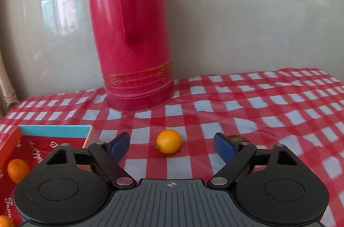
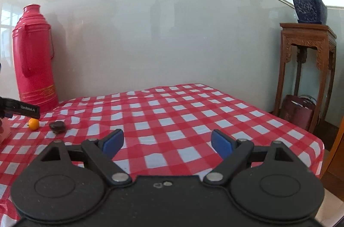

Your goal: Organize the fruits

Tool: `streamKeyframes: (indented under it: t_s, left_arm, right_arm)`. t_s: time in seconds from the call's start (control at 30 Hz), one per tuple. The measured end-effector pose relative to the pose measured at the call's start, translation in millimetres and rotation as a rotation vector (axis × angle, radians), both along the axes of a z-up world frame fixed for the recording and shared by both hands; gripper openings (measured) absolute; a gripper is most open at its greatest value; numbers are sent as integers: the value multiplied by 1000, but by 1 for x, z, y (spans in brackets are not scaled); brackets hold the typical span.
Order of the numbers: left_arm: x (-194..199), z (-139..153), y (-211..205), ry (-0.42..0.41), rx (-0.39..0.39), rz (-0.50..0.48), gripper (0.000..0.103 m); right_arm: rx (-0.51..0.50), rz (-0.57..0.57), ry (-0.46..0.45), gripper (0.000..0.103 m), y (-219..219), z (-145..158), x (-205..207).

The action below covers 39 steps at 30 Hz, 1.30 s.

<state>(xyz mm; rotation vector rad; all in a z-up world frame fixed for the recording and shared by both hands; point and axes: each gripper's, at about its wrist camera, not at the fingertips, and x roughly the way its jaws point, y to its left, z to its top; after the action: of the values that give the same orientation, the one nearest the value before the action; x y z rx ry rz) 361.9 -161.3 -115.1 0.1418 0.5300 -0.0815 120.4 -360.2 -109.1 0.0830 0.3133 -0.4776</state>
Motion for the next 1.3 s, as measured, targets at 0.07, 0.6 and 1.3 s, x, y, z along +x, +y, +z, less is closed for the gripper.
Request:
streamKeyframes:
  t_s: [0.07, 0.6, 1.3]
  left_arm:
    - [11, -7, -1, 16, 5, 20, 74]
    - [20, -26, -4, 57, -1, 31, 27]
    - [-48, 35, 87, -132, -25, 163, 19]
  right_arm:
    - [7, -8, 2, 82, -4, -1, -1]
    - [-1, 55, 21, 82, 16, -2, 11]
    - [-54, 125, 45, 82, 49, -5, 28]
